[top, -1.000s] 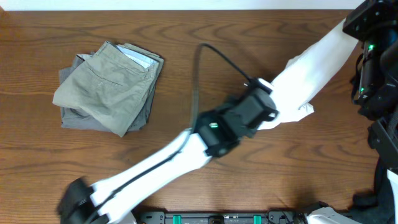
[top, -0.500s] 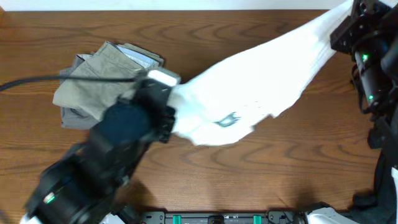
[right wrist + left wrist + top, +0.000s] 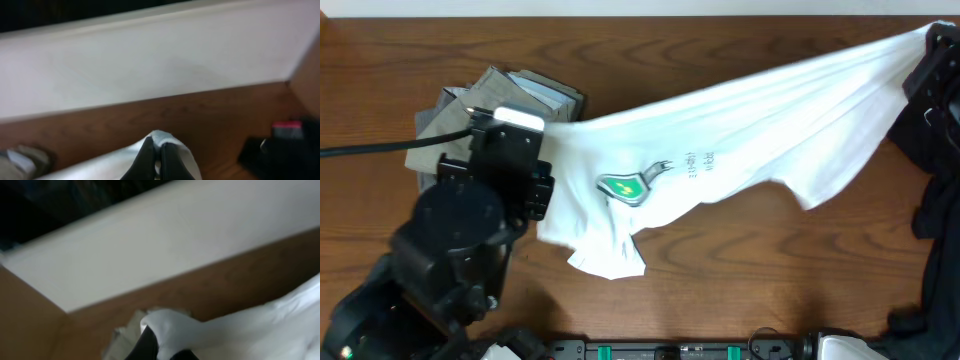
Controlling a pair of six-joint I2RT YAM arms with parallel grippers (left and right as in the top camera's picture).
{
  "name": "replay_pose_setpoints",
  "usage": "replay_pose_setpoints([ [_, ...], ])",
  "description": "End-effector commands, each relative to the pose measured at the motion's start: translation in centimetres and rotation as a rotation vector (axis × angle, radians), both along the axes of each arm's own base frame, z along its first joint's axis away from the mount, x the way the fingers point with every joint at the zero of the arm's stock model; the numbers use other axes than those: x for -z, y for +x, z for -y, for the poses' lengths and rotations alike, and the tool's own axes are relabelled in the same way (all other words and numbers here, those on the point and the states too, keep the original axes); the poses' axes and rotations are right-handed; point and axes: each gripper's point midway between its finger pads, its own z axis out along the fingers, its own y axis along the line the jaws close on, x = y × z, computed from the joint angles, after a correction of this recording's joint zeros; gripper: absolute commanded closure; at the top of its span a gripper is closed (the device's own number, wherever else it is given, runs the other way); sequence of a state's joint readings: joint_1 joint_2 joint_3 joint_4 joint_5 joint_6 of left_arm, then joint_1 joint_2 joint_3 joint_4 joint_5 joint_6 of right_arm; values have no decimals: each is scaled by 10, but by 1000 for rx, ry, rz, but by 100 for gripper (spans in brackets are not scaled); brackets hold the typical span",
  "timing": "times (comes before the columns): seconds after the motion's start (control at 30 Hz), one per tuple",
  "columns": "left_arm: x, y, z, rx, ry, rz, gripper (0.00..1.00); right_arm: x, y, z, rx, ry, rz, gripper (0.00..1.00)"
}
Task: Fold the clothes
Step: 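Grasp T-shirt with left gripper and pull it leftward, stretching it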
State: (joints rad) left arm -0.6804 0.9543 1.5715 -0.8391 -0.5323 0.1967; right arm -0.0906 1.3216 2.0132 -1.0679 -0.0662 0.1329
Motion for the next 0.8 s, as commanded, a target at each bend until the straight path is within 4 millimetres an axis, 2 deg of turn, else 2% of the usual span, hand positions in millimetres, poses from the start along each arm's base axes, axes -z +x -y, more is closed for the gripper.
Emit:
replay_pose_setpoints([
  [0.0, -45, -11, -19, -33, 18, 113, 94, -3, 1, -5, -131, -208, 9, 99],
  [0.17, -77, -23, -11, 65, 1, 158, 94, 0, -5, 5, -75, -232, -12, 99],
  [0.3, -93, -31, -8, 118, -7, 177, 94, 0, -18, 25, 83, -171, -32, 99],
  [0.4, -106, -38, -12, 124, -3, 202, 94, -11, -35, 31, 138, -164, 4, 99],
  [0.57, -140, -59, -19, 168, -53, 290, 94, -45, -78, 37, 225, -131, 138, 99],
  [0.67, -157, -68, -25, 171, -75, 335, 94, -58, -98, 38, 244, -133, 192, 99],
  [0.77, -156, -66, -23, 180, -70, 325, 94, -59, -105, 37, 244, -133, 199, 99],
])
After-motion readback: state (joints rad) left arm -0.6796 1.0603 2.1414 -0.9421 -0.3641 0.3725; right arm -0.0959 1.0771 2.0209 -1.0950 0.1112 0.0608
